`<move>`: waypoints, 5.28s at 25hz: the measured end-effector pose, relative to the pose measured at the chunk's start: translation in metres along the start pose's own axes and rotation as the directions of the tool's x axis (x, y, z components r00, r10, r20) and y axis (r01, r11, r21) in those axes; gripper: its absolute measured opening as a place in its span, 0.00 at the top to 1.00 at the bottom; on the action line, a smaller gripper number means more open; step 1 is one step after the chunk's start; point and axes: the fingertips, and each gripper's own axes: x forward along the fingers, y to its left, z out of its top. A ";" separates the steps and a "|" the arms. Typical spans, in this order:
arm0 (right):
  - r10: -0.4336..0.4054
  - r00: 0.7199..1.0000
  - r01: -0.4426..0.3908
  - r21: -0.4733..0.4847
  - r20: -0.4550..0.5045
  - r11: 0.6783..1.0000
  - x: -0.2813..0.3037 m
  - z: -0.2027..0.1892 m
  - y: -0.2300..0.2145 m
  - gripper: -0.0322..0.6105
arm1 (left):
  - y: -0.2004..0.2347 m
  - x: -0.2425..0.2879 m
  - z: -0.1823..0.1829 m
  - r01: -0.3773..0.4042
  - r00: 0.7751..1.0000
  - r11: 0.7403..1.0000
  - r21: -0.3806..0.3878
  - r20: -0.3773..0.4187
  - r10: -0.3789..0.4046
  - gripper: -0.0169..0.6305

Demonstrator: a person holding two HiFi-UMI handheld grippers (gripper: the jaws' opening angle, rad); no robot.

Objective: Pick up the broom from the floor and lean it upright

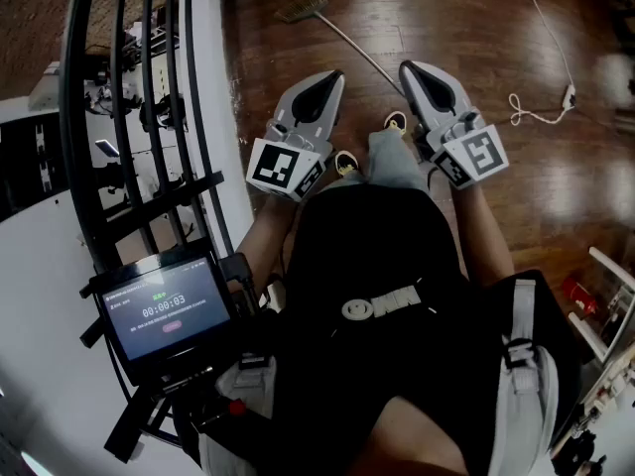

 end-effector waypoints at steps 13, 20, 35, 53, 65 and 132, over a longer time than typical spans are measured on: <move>-0.126 0.986 0.136 0.087 -0.109 0.987 0.022 -0.073 -0.253 0.95 | 0.056 0.237 -0.165 0.262 0.899 0.955 0.141 -0.396 -0.188 0.95; -0.056 0.908 0.040 -0.047 -0.415 0.998 0.083 -0.255 -0.352 0.95 | 0.124 0.337 -0.335 0.383 0.795 0.901 0.202 -0.569 -0.211 0.95; 0.046 0.650 0.069 0.119 -0.759 0.990 0.096 -0.709 -0.405 0.73 | 0.241 0.324 -0.814 0.679 0.341 0.730 0.077 -0.914 -0.221 0.54; -0.079 0.745 0.248 0.165 -0.663 0.954 0.063 -0.738 -0.439 0.78 | 0.216 0.305 -0.951 0.961 0.118 0.261 0.090 -0.989 -0.094 0.78; -0.178 0.907 0.231 0.098 -0.381 0.968 0.122 -0.390 -0.402 0.74 | 0.249 0.426 -0.582 0.597 0.678 0.737 0.318 -0.692 -0.250 0.79; 0.571 0.815 -0.545 0.198 -0.104 0.814 0.643 -0.251 -0.462 0.79 | 0.607 0.523 -0.337 -0.374 0.838 0.914 0.157 -0.365 0.406 0.84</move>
